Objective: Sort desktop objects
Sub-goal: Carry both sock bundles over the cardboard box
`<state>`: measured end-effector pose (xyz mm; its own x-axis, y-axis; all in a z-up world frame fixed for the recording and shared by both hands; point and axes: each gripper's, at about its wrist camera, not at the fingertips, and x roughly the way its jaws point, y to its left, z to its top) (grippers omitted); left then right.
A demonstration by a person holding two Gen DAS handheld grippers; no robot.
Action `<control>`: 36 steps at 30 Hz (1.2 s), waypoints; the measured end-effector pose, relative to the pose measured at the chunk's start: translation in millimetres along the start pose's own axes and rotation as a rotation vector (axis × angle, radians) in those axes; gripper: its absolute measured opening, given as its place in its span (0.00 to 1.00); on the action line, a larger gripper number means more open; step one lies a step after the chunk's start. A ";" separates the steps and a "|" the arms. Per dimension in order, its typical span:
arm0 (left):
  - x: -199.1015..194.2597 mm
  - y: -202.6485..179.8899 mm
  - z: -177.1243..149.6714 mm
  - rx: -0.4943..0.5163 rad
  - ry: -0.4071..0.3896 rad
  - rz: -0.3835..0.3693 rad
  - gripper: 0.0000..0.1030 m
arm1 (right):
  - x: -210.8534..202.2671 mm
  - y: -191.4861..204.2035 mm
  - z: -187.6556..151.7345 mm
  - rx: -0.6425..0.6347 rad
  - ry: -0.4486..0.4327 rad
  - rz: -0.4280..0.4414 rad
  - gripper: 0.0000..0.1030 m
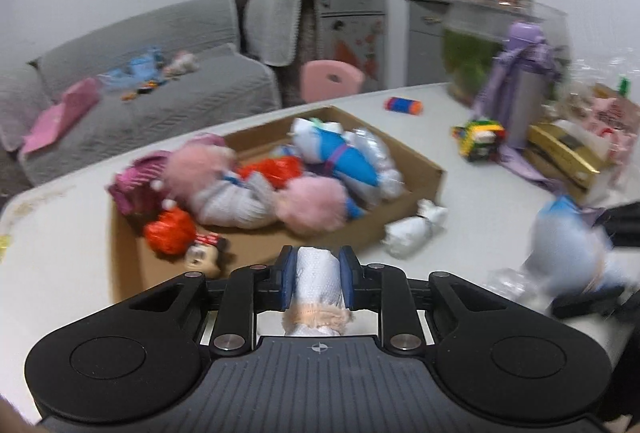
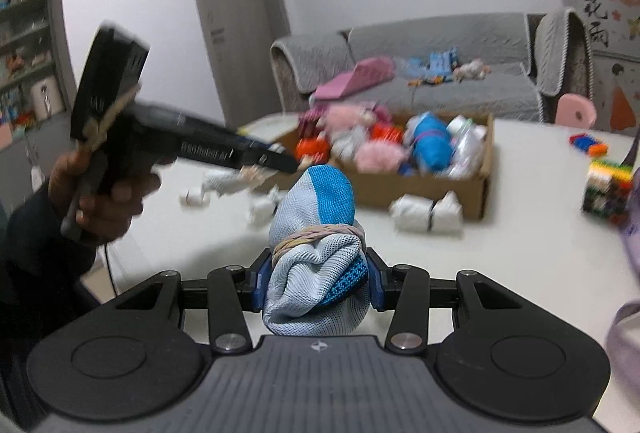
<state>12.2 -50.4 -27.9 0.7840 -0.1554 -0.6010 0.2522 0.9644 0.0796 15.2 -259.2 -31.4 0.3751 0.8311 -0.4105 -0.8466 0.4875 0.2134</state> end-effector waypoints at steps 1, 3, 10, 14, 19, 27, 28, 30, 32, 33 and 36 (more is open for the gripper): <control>1.0 0.6 3.5 0.000 0.000 0.012 0.28 | -2.3 -4.3 7.0 0.005 -0.016 -0.005 0.41; 0.6 3.8 8.4 -0.006 -0.004 0.020 0.28 | -6.8 -13.8 22.3 0.018 -0.054 -0.012 0.41; 5.8 6.3 30.5 0.010 -0.023 0.056 0.28 | -7.3 -28.3 78.8 -0.021 -0.158 -0.051 0.41; 16.7 12.4 42.2 0.020 -0.019 0.091 0.28 | 8.1 -29.9 112.2 -0.056 -0.204 -0.038 0.41; 36.8 23.9 53.8 0.027 -0.015 0.110 0.28 | 36.8 -30.2 139.6 -0.099 -0.232 -0.021 0.41; 74.6 40.8 64.3 0.013 0.010 0.147 0.28 | 84.7 -37.9 134.1 -0.151 -0.184 -0.039 0.41; 80.4 44.0 66.1 0.004 0.019 0.153 0.28 | 89.5 -37.7 131.2 -0.162 -0.166 -0.054 0.41; 86.9 49.5 68.9 -0.018 0.026 0.152 0.28 | 97.2 -38.2 124.6 -0.181 -0.140 -0.075 0.41; 91.7 53.6 69.7 -0.031 0.035 0.158 0.28 | 101.5 -41.2 122.7 -0.182 -0.120 -0.084 0.41; 94.0 54.2 70.3 -0.029 0.040 0.174 0.28 | 102.7 -42.3 121.1 -0.184 -0.116 -0.092 0.41; 96.3 59.1 69.3 -0.039 0.055 0.191 0.28 | 100.9 -41.1 121.9 -0.191 -0.114 -0.110 0.41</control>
<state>142.0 -23.2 -25.9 0.7830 0.0424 -0.6206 0.0784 0.9830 0.1661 133.9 -162.8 26.5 0.5001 0.8060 -0.3167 -0.8503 0.5263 -0.0032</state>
